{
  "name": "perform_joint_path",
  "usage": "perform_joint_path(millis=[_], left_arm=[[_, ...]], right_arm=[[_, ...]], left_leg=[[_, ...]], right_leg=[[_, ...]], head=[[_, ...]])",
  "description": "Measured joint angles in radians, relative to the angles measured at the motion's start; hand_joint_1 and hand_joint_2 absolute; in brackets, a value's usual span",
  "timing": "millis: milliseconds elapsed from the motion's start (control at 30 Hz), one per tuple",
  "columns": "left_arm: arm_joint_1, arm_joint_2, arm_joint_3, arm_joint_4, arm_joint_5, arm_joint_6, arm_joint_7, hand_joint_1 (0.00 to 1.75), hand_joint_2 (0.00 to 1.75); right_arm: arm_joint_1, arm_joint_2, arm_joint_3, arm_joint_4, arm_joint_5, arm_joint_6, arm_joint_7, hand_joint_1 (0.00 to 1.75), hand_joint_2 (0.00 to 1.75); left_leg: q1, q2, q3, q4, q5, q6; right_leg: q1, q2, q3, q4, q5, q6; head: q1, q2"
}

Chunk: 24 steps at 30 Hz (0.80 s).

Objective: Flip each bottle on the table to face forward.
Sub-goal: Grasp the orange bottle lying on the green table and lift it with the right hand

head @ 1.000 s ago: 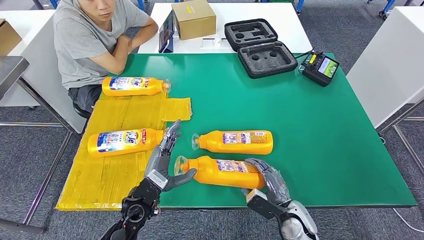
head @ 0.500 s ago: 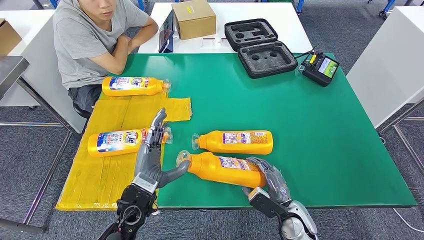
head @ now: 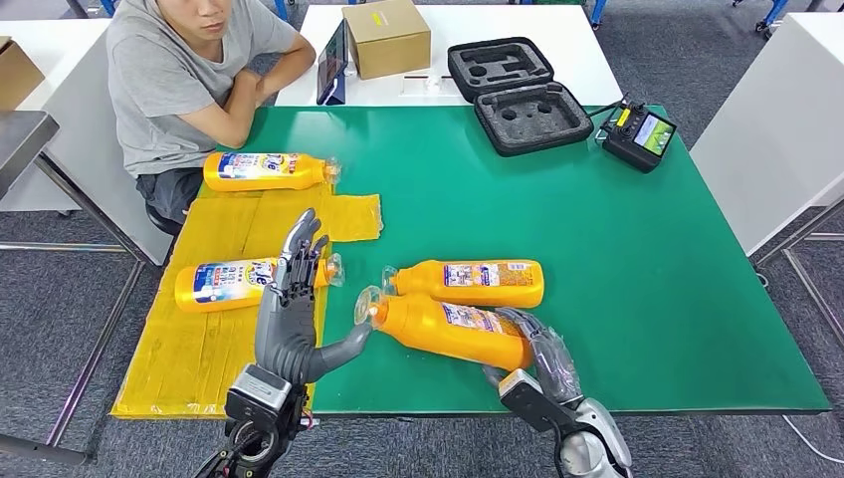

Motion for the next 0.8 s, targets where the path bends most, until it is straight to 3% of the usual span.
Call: perform_joint_path(millis=[300,800], left_arm=[[0.006,-0.012,0.049,0.042,0.024,-0.043,0.000,0.00,1.75],[0.029,-0.089,0.176,0.150,0.083,-0.067,0.000,0.00,1.75]], right_arm=[[0.021,0.006,0.008,-0.055,-0.021,-0.009,-0.001,1.75,1.75],[0.075,0.005,0.052,-0.180,-0.101,-0.049,-0.001,1.75,1.75]], left_leg=[[0.000,0.000,0.000,0.000,0.000,0.000],[0.000,0.000,0.000,0.000,0.000,0.000]], right_leg=[[0.000,0.000,0.000,0.000,0.000,0.000],[0.000,0.000,0.000,0.000,0.000,0.000]], head=[[0.000,0.000],[0.000,0.000]])
